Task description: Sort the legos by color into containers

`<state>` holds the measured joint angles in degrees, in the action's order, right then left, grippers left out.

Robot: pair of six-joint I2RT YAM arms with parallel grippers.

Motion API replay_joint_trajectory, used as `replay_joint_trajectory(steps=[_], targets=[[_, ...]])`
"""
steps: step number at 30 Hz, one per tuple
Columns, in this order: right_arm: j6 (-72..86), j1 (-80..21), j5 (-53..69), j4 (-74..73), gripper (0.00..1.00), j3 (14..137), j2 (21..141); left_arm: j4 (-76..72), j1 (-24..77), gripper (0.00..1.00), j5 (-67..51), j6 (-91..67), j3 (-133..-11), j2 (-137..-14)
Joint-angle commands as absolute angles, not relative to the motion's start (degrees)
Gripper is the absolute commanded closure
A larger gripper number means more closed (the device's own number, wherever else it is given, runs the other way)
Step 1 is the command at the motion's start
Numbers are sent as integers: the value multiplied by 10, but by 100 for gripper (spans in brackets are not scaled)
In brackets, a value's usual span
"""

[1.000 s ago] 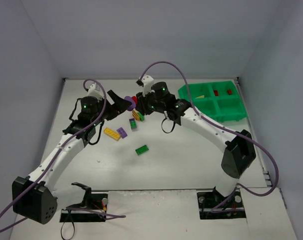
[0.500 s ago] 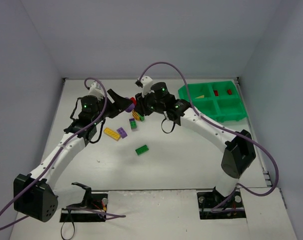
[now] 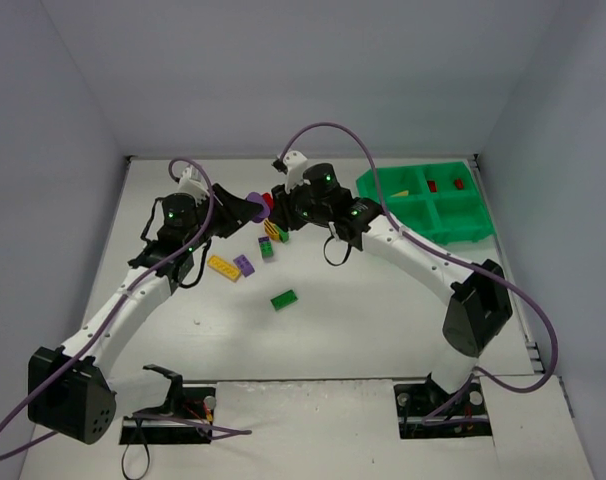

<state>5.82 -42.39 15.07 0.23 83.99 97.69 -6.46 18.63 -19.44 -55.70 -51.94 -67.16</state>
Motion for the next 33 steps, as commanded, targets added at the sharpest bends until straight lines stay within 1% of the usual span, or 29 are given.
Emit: replay_joint_trajectory(steps=[1,10,17,20,21,26,31,33], targets=[[58,-425,155,53,100,843,933,-127,185,100,-220,-552,-531,-667],[62,-348,123,58,100,800,910,-128,177,100,-236,-570,-516,-638],[55,-268,110,57,100,797,901,-122,174,100,-250,-570,-495,-614],[54,-224,98,43,100,809,904,-69,174,100,-252,-538,-504,-610],[51,-190,80,33,100,812,907,-32,174,100,-252,-520,-507,-609],[44,-84,31,3,100,843,950,74,175,95,-245,-470,-523,-594],[46,5,-14,-20,100,895,1022,97,174,94,-241,-452,-511,-563],[59,34,-7,-18,100,924,1061,100,174,94,-241,-453,-505,-556]])
